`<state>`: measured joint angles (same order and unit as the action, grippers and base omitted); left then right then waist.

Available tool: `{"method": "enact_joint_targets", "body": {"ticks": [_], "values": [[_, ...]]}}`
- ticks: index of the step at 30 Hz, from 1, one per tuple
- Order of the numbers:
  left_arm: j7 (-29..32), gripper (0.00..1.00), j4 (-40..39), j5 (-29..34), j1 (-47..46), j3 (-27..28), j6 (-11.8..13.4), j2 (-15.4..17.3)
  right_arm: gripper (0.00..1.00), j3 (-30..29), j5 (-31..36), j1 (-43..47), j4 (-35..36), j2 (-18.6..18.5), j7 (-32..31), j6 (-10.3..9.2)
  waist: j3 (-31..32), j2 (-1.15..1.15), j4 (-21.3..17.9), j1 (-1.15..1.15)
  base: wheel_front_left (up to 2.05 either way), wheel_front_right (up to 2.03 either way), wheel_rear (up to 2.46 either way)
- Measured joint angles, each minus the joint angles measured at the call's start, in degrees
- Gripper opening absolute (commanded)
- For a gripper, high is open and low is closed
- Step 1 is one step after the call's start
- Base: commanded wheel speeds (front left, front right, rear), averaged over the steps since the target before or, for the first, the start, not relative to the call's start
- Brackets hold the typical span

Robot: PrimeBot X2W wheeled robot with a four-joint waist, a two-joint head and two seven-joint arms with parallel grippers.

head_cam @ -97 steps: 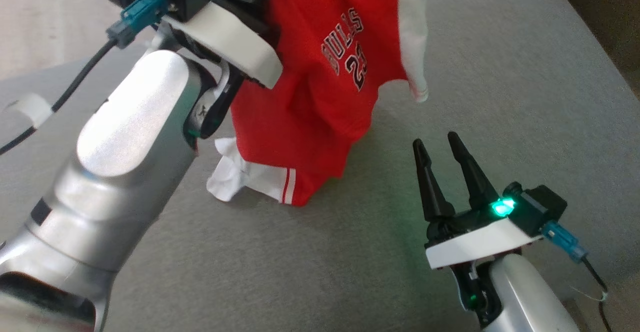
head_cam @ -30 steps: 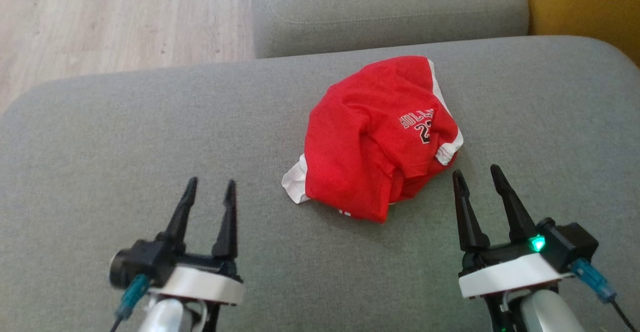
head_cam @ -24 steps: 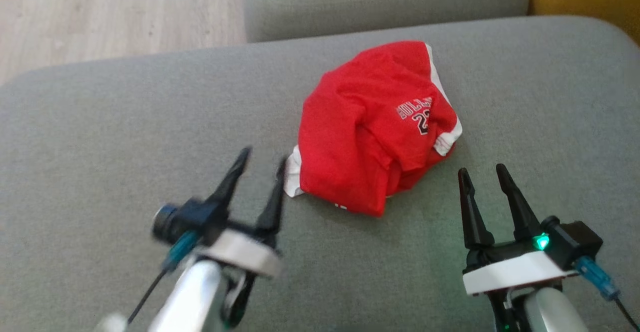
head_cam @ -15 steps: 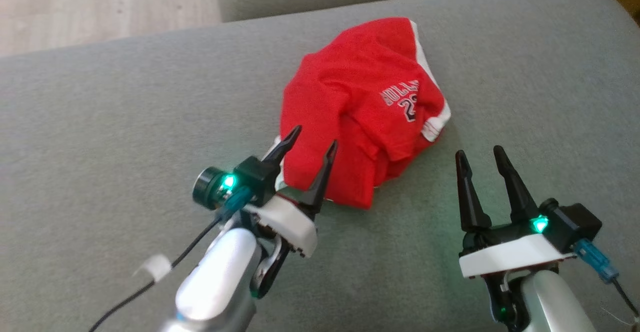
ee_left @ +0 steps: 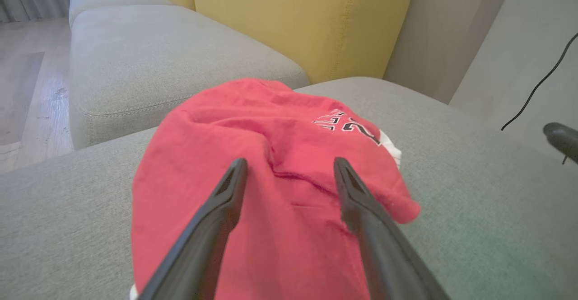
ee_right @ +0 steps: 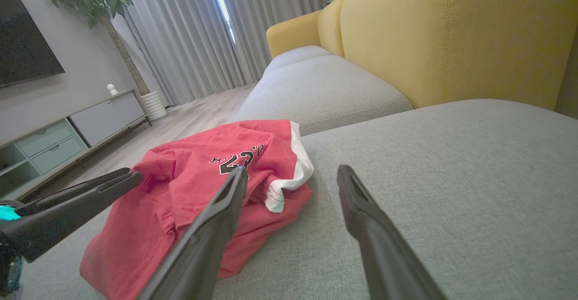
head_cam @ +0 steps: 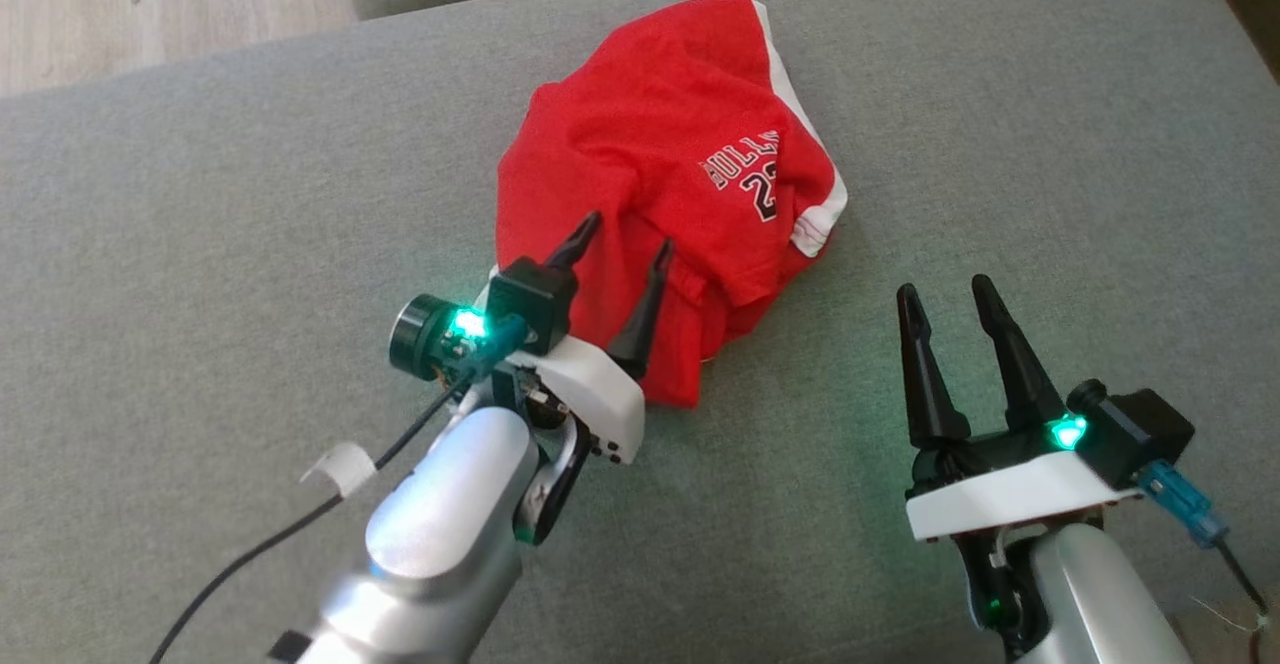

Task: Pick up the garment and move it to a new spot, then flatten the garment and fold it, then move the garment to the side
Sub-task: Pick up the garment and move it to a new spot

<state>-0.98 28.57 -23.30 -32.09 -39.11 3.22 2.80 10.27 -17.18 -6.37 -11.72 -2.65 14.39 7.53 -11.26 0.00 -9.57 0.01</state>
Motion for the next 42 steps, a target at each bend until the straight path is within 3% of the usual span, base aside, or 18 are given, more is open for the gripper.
{"method": "enact_joint_targets", "body": {"ticks": [2, 3, 4, 5, 14, 23, 28, 32, 37, 42], "values": [[0.4, 1.0, 1.11, -0.53, -0.65, -0.18, 0.58, 0.0, 1.0, 0.2, -0.09, 0.0, -0.04, 0.0, 0.0, 0.0, -0.17, 0.0, -0.28, 0.0, 0.0, 0.0, 0.0], [0.41, 0.42, 1.58, -0.96, -0.84, -0.26, 0.83, 0.0, 1.0, 0.24, -0.22, 0.0, -0.07, 0.0, 0.0, 0.0, -0.22, 0.0, -0.39, 0.0, 0.0, 0.0, 0.0], [0.41, 0.04, 2.11, -1.09, -0.95, -0.33, 0.83, 0.0, 1.0, 0.24, -0.47, -0.01, -0.09, 0.0, 0.0, 0.0, -0.24, 0.0, -0.47, 0.0, 0.0, 0.0, 0.0], [0.33, 0.0, 2.57, -1.19, -1.01, -0.36, 0.83, 0.0, 1.0, 0.23, -0.51, -0.01, -0.12, 0.0, 0.0, 0.0, -0.25, 0.0, -0.52, 0.0, 0.0, 0.0, 0.0], [-4.38, 0.0, 3.0, -1.63, -1.99, -0.04, 0.8, 0.0, 1.0, -0.02, -0.57, 0.01, -0.7, 0.0, 0.0, 0.0, 1.05, 0.0, 0.8, -0.01, 0.0, 0.0, 0.0], [-11.5, 0.0, -6.68, -4.35, -5.41, 6.88, 0.89, 1.65, 1.0, 0.18, -0.55, 0.25, -1.75, 0.0, 0.0, 0.0, 4.96, 0.0, 3.34, -0.01, 0.0, 0.0, 0.0], [-12.56, 0.0, -11.5, -6.26, -11.18, 14.74, 1.51, 6.46, 1.0, 0.33, -0.56, 0.53, -1.83, 0.0, 0.0, 0.0, 6.41, 0.0, 4.44, -0.01, 0.0, 0.0, 0.0], [-11.57, 0.0, -14.0, -6.46, -13.46, 19.57, 1.9, 13.03, 1.0, 0.47, -0.67, 1.67, -1.86, 0.0, 0.0, 0.0, 6.88, 0.0, 5.28, -0.01, 0.0, 0.0, 0.0], [-9.09, 0.0, -15.25, -7.57, -12.51, 24.83, 2.08, 21.68, 1.0, 0.14, -0.67, 1.71, -1.49, 0.0, 0.0, 0.0, 6.1, 0.0, 6.62, -0.01, 0.0, 0.0, 0.0], [-8.1, 0.0, -15.3, -9.27, -8.39, 28.38, 1.29, 26.82, 1.0, -0.89, -0.35, 1.71, -1.3, 0.0, 0.0, 0.0, 4.63, 0.0, 8.32, -0.01, 0.0, 0.0, 0.0]]}}
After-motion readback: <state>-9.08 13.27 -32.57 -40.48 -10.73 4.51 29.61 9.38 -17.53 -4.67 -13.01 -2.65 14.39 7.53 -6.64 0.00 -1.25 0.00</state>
